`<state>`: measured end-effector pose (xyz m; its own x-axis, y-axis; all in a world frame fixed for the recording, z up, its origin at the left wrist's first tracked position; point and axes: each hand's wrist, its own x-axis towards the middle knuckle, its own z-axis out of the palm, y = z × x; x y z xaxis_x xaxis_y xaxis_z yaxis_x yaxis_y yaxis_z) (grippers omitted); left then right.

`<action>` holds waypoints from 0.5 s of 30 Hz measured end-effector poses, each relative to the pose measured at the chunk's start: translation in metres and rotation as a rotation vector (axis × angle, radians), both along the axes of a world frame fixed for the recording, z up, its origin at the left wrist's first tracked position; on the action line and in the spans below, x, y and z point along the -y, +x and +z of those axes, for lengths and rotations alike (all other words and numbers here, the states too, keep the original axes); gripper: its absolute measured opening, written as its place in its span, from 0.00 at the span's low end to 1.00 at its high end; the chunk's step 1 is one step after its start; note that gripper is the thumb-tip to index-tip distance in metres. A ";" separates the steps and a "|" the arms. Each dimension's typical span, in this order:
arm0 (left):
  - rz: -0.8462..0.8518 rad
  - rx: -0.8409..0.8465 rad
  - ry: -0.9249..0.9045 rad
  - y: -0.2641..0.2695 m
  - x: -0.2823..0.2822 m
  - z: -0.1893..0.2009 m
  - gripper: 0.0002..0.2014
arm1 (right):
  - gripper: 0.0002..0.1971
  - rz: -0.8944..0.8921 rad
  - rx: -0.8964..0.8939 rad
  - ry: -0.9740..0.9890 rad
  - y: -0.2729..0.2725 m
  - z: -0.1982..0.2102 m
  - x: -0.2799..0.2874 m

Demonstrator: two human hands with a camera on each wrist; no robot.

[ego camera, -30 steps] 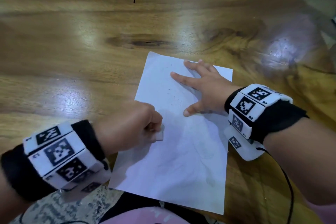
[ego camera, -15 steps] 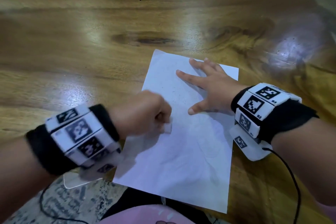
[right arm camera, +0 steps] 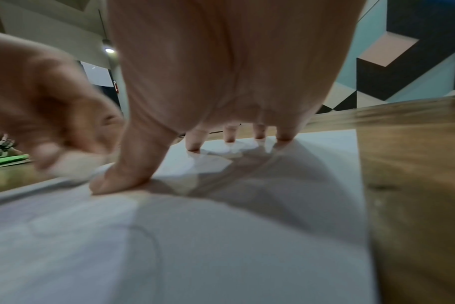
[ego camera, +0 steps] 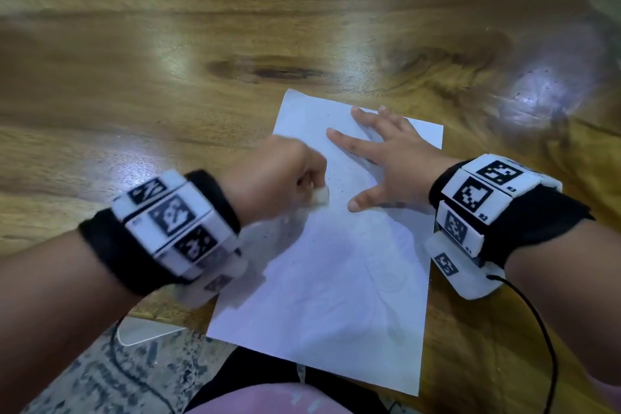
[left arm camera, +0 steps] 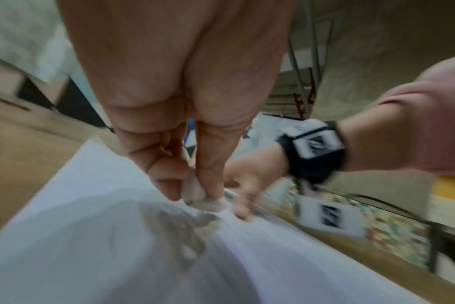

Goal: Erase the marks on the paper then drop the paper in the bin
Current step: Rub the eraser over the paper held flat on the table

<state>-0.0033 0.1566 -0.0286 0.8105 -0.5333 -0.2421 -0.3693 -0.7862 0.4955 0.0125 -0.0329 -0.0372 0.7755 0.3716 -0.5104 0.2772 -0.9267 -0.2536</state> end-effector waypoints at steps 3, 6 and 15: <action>0.055 -0.027 -0.002 0.005 -0.003 -0.003 0.02 | 0.51 -0.006 -0.003 0.001 -0.001 0.001 0.000; -0.081 -0.073 0.035 -0.029 -0.025 -0.002 0.07 | 0.51 -0.010 -0.007 0.001 0.000 0.001 0.001; 0.063 0.091 0.011 -0.006 -0.015 -0.005 0.04 | 0.51 -0.015 0.002 0.015 -0.001 -0.001 0.001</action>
